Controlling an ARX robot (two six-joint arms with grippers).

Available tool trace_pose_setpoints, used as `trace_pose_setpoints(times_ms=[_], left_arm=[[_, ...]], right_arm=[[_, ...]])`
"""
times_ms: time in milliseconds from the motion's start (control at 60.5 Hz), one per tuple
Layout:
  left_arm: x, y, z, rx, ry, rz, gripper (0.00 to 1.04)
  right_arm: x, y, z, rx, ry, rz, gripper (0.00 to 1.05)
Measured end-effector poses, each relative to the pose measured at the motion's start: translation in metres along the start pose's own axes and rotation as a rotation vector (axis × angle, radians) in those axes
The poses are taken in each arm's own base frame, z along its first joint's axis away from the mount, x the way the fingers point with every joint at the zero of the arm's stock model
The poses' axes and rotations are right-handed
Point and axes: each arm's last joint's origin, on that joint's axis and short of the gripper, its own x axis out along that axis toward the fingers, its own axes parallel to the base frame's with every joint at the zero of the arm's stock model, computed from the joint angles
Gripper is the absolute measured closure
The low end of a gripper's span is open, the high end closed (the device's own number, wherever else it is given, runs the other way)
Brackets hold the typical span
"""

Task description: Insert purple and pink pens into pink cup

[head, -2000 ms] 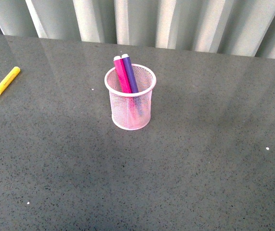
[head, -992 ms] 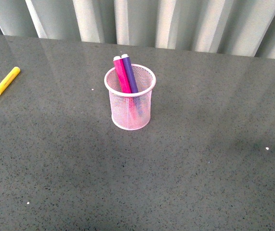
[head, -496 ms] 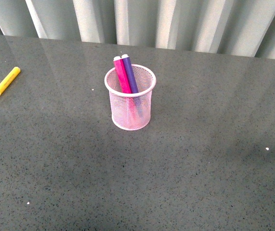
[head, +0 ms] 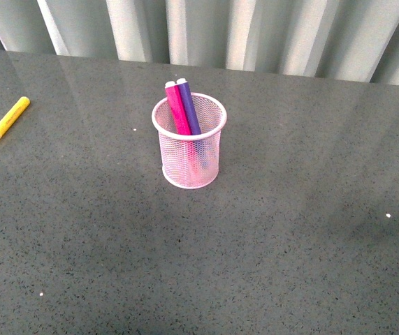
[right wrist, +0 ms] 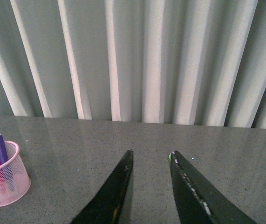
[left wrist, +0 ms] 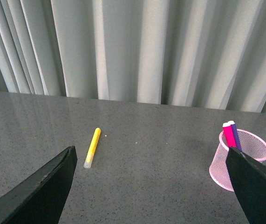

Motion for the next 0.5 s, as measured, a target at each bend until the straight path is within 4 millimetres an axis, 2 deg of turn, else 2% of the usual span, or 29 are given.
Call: trace_pose_setpoints(times_ms=[132,215,380,496], left_arm=[[0.0,0.0,0.0,0.0,0.0,0.0,0.07],[0.0,0.0,0.0,0.0,0.0,0.0,0.07],[0.0,0.0,0.0,0.0,0.0,0.0,0.07],[0.0,0.0,0.0,0.0,0.0,0.0,0.07]], right_arm=[[0.0,0.0,0.0,0.0,0.0,0.0,0.54],[0.0,0.0,0.0,0.0,0.0,0.0,0.34],[0.0,0.0,0.0,0.001,0.0,0.0,0.06],[0.0,0.0,0.0,0.002,0.0,0.0,0.07]])
